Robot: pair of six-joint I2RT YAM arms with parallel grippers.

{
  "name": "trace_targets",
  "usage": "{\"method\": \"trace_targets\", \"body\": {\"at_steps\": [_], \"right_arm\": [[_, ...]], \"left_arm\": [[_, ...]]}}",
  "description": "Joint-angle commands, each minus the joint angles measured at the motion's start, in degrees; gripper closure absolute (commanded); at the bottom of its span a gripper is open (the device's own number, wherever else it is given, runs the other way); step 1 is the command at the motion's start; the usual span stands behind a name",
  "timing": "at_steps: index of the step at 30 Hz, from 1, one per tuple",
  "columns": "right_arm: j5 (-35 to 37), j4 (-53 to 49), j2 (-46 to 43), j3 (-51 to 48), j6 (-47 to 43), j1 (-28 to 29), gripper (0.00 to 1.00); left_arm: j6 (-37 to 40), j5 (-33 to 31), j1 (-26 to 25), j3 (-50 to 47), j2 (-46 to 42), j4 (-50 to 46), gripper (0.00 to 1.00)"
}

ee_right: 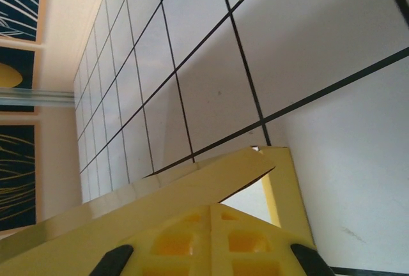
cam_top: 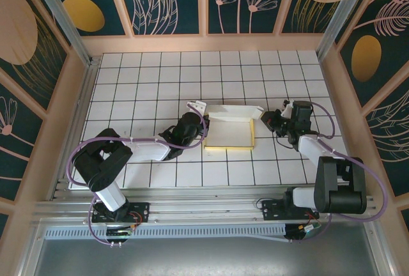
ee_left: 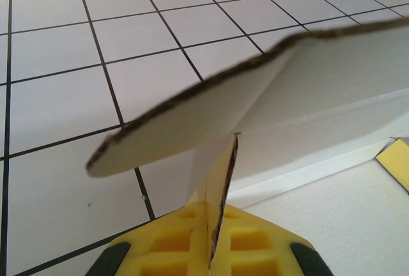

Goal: Fold the paper box

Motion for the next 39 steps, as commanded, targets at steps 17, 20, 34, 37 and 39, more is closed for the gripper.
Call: {"method": "trace_targets", "body": {"at_steps": [17,20,34,37,39], "right_arm": [[-0.1,6.3,3.1,2.9,4.6,-1.0,0.78],[1.7,5.0,3.1,2.9,4.5,-1.5,0.77],[0.1,8.2,5.3,3.6,5.4,0.5,0.77],[-0.5,9.2,5.3,3.0,5.2,1.0,0.77],[-0.9,9.4,5.3,2.9,4.7,1.4,0.77]], "left_arm": [[-0.2,1.1,-0.2,1.2,0.4,-1.0,1.00],[-0.3,1.2,-0.2,1.4,0.5,-0.9,1.00],[-0.4,1.5,-0.1,1.7,0.7,-1.0,1.00],[-0.4,1.6,-0.2,1.7,0.7,-1.0,1.00],[-0.4,1.7,-0.2,1.8,0.7,-0.9,1.00]]}}
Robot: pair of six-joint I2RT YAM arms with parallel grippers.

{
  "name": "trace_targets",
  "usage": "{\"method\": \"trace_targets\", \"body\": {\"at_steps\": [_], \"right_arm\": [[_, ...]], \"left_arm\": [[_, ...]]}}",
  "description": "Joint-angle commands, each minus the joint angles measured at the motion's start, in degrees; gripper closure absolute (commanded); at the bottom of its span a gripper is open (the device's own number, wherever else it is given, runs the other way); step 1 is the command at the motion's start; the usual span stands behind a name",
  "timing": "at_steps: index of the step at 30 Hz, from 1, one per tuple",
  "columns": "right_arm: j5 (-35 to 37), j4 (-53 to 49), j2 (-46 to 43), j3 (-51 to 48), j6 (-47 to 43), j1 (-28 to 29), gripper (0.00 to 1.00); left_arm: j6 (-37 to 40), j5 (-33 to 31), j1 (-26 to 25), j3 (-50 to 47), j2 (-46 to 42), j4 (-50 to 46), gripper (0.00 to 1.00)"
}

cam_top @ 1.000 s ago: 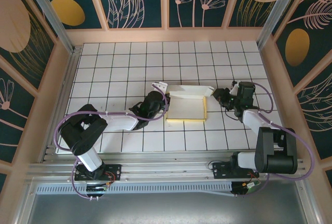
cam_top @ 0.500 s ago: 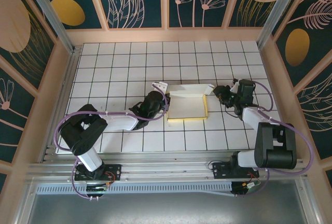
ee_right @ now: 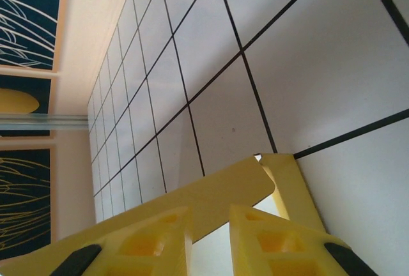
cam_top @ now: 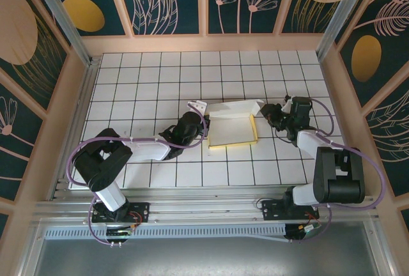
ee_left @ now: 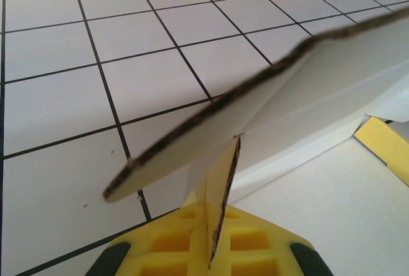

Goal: Fold the paper box

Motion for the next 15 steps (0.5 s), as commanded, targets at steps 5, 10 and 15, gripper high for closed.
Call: {"method": "trace_targets", "body": {"at_steps": [5,10,15], "right_arm": [[-1.8,2.4,0.8,1.0,-0.8,1.9,0.77],[-1.7,2.5,1.7,1.4,-1.3,2.9,0.77],[-1.0,2.6,2.3,1.0,-1.6,3.5,0.77]], "left_arm": [[-0.3,0.8,-0.2,1.4,0.6,-0.5,1.00],[-0.3,0.7,-0.2,1.3,0.6,-0.5,1.00],[0.4,3.1,-0.2,1.2,2.3,0.1,1.00]]}}
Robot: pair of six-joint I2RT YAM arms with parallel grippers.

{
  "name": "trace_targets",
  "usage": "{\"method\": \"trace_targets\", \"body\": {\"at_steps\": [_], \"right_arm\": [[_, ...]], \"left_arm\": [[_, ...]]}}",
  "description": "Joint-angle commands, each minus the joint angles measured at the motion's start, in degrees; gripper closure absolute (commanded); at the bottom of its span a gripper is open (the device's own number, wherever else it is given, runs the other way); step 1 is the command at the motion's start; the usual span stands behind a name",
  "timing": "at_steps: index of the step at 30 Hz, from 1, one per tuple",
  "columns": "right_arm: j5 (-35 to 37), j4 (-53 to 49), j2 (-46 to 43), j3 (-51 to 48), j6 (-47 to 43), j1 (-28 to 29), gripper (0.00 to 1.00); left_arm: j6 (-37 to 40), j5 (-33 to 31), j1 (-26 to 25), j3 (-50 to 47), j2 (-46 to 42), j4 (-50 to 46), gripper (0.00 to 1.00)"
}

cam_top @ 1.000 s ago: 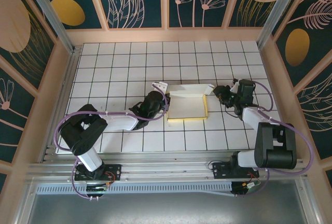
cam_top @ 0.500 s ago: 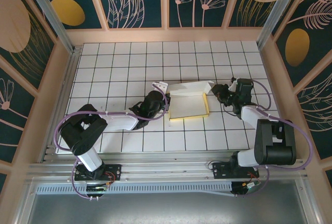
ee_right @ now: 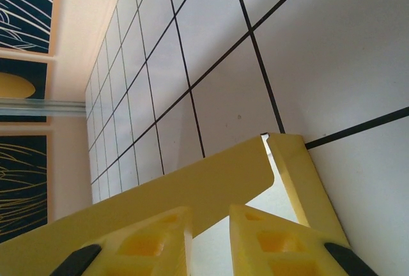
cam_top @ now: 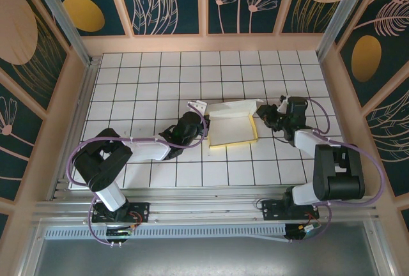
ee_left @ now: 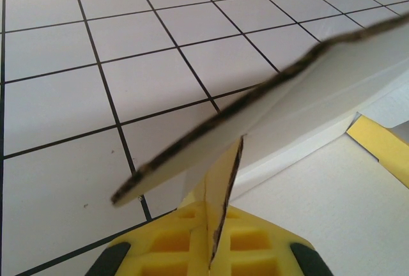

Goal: Fold the paper box

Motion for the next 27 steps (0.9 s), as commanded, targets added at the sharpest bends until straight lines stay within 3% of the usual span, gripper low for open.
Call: {"method": "trace_targets", "body": {"at_steps": [1,17,27], "right_arm": [[-1.0,1.7,0.7,0.8,-1.4,1.2,0.77],[-0.1,1.7,-0.9,-2.8,-2.4,1.3,0.77],[3.7,-1.2,-5.3,-5.0,-6.1,1.0,0.77]], "left_arm": [[0.5,3.4,-0.2,1.2,2.3,0.0,1.00],[-2.1,5.7,-0.3,-1.8,1.6,-0.2,1.00],[0.3,4.7,-0.4,-4.3,1.5,0.9,1.00]]}}
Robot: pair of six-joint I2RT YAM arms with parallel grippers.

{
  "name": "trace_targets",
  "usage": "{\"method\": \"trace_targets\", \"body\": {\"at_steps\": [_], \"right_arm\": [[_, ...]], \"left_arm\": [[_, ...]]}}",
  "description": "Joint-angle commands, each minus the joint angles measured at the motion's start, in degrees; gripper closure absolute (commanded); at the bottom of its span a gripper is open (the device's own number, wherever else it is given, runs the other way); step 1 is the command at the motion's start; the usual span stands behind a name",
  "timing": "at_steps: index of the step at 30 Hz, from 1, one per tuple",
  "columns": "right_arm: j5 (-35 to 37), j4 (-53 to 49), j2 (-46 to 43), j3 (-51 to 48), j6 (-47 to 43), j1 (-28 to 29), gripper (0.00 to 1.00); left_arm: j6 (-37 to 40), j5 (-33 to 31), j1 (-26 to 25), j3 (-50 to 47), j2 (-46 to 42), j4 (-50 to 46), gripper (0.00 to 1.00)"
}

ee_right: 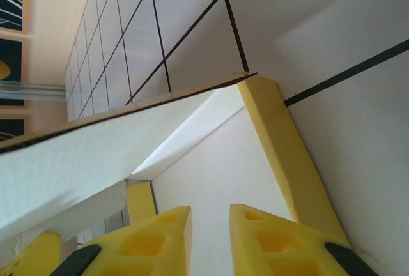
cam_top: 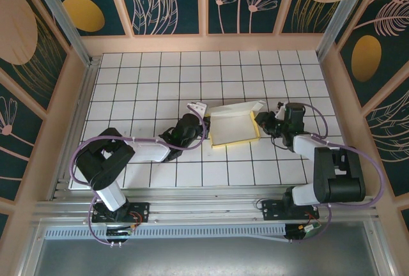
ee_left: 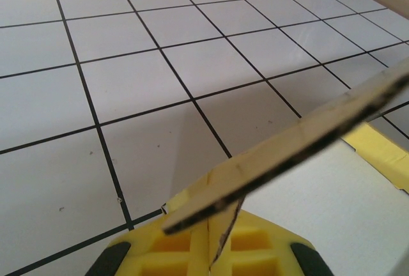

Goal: Fold the paper box

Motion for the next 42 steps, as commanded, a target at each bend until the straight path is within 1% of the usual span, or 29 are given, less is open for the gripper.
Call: {"method": "trace_targets", "body": {"at_steps": [1,2,3,5,7,8,9,10,12,13,17,20,23,29,39,41,42], "right_arm": [[4.0,-1.6,-4.9,-0.5,-4.6,0.1,0.76],[6.7,-2.9,-7.0,-0.2,-7.2,0.1,0.76],[9.8,-4.0,-9.1,0.2,-10.3,0.1,0.71],[12.4,-2.7,-12.2,-0.3,-18.0,0.0,0.62],[11.7,0.4,-14.1,-1.8,-28.0,0.0,0.50],[10.8,2.8,-14.8,-2.8,-33.6,0.0,0.46],[11.1,4.8,-15.3,-3.9,-36.8,0.0,0.42],[10.7,7.4,-15.5,-5.0,-39.9,-0.2,0.40],[5.6,11.8,-14.9,-6.2,-45.5,-0.8,0.41],[4.5,14.0,-14.3,-6.7,-47.9,-0.8,0.41],[2.0,18.2,-11.5,-7.9,-59.5,-0.9,0.42],[0.8,23.1,-10.0,-9.1,-62.0,-1.3,0.38],[-1.2,25.6,-7.6,-8.8,-63.6,-1.6,0.38],[-1.9,23.4,-3.3,-5.3,-65.5,-2.2,0.40],[-2.6,23.2,-0.1,-2.5,-66.5,-2.5,0.43],[-3.2,23.0,0.4,-2.1,-66.6,-2.5,0.45],[-3.4,23.1,0.4,-2.0,-66.6,-2.5,0.48]], "left_arm": [[1.4,1.2,-0.5,-2.0,0.7,-4.3,1.00],[2.0,0.7,-0.5,-1.9,0.8,-4.4,1.00],[2.4,0.3,-0.5,-2.0,0.8,-4.4,1.00],[3.0,-0.1,-0.5,-1.7,0.8,-4.7,1.00],[3.3,-0.3,-0.5,-1.3,0.8,-5.2,1.00],[3.4,-0.2,-0.5,-1.1,0.8,-5.4,1.00],[3.5,-0.1,-0.5,-0.8,0.8,-5.4,1.00],[3.5,0.0,-0.5,-0.7,0.7,-5.4,1.00],[3.5,0.2,-0.5,-0.5,0.7,-5.3,1.00],[3.6,0.2,-0.5,-0.3,0.6,-5.4,1.00],[3.7,0.4,-0.5,0.0,0.6,-5.6,1.00],[3.6,0.8,-0.5,0.1,0.8,-5.2,1.00],[3.7,1.1,-0.5,0.2,1.1,-5.1,1.00],[4.0,1.4,-0.5,0.2,1.1,-5.1,1.00],[4.0,1.6,-0.5,0.4,1.1,-5.1,1.00],[4.1,1.6,-0.5,0.4,1.1,-5.2,1.00],[4.0,1.6,-0.5,0.4,1.1,-5.1,1.00]]}}
